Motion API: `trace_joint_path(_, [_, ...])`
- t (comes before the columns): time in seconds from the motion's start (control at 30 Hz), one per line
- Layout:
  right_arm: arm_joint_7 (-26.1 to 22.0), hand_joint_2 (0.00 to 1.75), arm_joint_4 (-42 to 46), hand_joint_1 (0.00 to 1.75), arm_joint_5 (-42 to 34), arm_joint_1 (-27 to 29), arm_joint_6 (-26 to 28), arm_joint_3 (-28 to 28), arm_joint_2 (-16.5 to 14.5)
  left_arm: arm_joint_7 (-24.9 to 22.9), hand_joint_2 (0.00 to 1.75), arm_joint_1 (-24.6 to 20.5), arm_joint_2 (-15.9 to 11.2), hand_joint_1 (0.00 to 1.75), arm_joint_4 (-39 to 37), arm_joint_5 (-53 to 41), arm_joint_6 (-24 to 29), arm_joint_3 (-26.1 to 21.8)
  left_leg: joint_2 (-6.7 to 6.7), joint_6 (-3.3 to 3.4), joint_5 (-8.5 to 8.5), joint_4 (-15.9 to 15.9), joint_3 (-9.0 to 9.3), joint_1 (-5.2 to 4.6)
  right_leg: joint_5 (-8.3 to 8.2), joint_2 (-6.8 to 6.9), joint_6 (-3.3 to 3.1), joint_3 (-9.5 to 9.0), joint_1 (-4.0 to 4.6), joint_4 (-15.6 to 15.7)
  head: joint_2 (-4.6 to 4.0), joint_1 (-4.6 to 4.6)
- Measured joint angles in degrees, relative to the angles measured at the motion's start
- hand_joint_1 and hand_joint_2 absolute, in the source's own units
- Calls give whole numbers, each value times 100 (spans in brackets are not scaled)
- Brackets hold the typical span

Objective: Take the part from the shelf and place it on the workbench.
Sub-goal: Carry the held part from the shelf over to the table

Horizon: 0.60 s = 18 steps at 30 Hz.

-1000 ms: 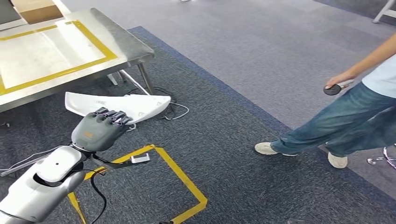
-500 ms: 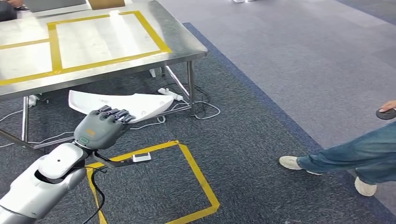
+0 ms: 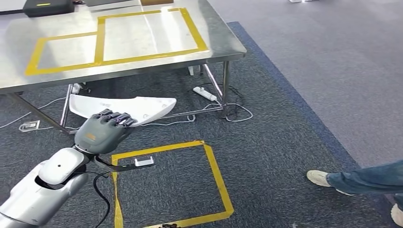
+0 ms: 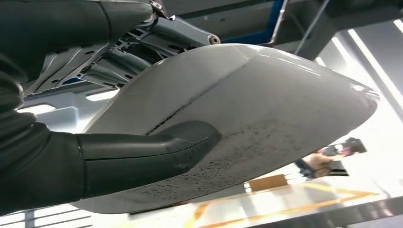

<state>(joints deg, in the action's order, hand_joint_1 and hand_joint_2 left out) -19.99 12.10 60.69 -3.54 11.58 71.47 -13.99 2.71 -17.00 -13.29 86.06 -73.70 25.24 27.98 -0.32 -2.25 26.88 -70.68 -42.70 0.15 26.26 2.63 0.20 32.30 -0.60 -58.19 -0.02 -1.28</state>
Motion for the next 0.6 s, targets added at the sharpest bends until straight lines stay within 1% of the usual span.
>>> trace_joint_path(0.03, [-1,0,-1,0,-1,-8,-1,0,0,0,175,-1,1,175,-1,0,0,0,89,11,-200,393,221,-6,15,71,12,-21,4,0,0,-1])
trace_joint_path(0.07, [-1,0,-1,0,-2,-14,-2,0,0,0,175,-11,2,175,-1,0,0,0,254,23,-347,818,454,-28,39,137,35,-41,24,-7,0,-7])
trace_joint_path(0.1, [-1,0,0,0,-3,-18,-3,0,0,0,175,-21,5,175,-1,1,0,1,380,55,-435,1134,627,-44,63,193,59,-57,48,-12,0,-10])
trace_joint_path(0.13, [-2,0,0,0,-5,-22,-3,0,0,0,175,-29,8,175,-1,1,-1,0,470,90,-461,1323,725,-60,86,251,83,-73,74,-13,0,-9])
trace_joint_path(0.17, [-3,0,1,0,-9,-24,-3,0,0,0,175,-32,9,175,-1,1,-1,-1,481,126,-442,1385,745,-75,105,312,106,-89,94,-7,0,-8])
trace_joint_path(0.2, [-4,0,1,0,-12,-27,-2,0,0,0,175,-29,8,175,-1,1,-2,-1,393,172,-444,1389,735,-70,119,381,128,-113,99,8,0,-3])
trace_joint_path(0.23, [-5,0,1,0,-13,-32,-2,0,0,0,175,-25,6,175,-1,1,-2,-2,322,202,-447,1400,735,-60,144,379,160,-126,93,4,0,2])
trace_joint_path(0.27, [-7,0,1,0,-15,-34,-2,0,0,0,175,-26,7,175,-1,0,-2,-2,251,236,-455,1409,738,-43,205,281,196,-107,83,-66,0,13])
trace_joint_path(0.3, [-9,0,1,0,-14,-36,-3,-1,0,0,175,-31,8,175,-1,0,-2,-1,185,268,-465,1419,742,-22,319,134,229,-28,71,-248,0,29])
trace_joint_path(0.33, [-10,0,1,0,-15,-33,-3,-1,0,0,175,-35,13,175,-2,0,-2,0,122,293,-471,1422,742,-5,481,-48,254,119,59,-557,0,45])
trace_joint_path(0.37, [-10,0,1,0,-16,-25,-4,-2,0,0,175,-37,17,175,-4,0,-2,3,54,310,-472,1421,739,0,670,-173,267,319,53,-967,0,62])
trace_joint_path(0.4, [-10,0,1,0,-19,-15,-5,-2,0,0,175,-34,22,175,-8,0,-2,8,-8,319,-471,1420,737,0,817,-222,273,526,51,-1363,0,68])
trace_joint_path(0.43, [-13,0,1,0,-28,-6,-6,-2,0,0,175,-29,27,175,-14,0,-2,15,-74,322,-470,1419,737,-1,873,-240,273,683,50,-1629,0,72])
trace_joint_path(0.47, [-22,0,1,0,-50,-3,-12,-2,0,0,175,-25,31,175,-21,0,-2,22,-132,322,-469,1416,740,0,808,-246,269,750,50,-1680,0,77])
trace_joint_path(0.5, [-32,0,1,0,-80,-7,-24,1,0,4,175,-23,32,175,-26,0,-2,28,-179,318,-467,1412,746,3,630,-249,261,706,48,-1489,0,78])
trace_joint_path(0.53, [-38,0,1,0,-113,-15,-40,5,1,16,175,-24,32,175,-28,1,-2,33,-223,308,-461,1406,752,9,389,-256,255,571,43,-1119,0,79])
trace_joint_path(0.57, [-38,0,1,0,-140,-24,-58,9,2,47,175,-26,30,175,-29,16,-1,36,-256,288,-453,1396,755,6,183,-290,255,406,36,-703,0,83])
trace_joint_path(0.6, [-31,0,1,0,-154,-33,-73,12,2,104,175,-30,26,175,-29,38,8,42,-283,261,-448,1381,748,0,40,-326,244,262,27,-366,0,85])
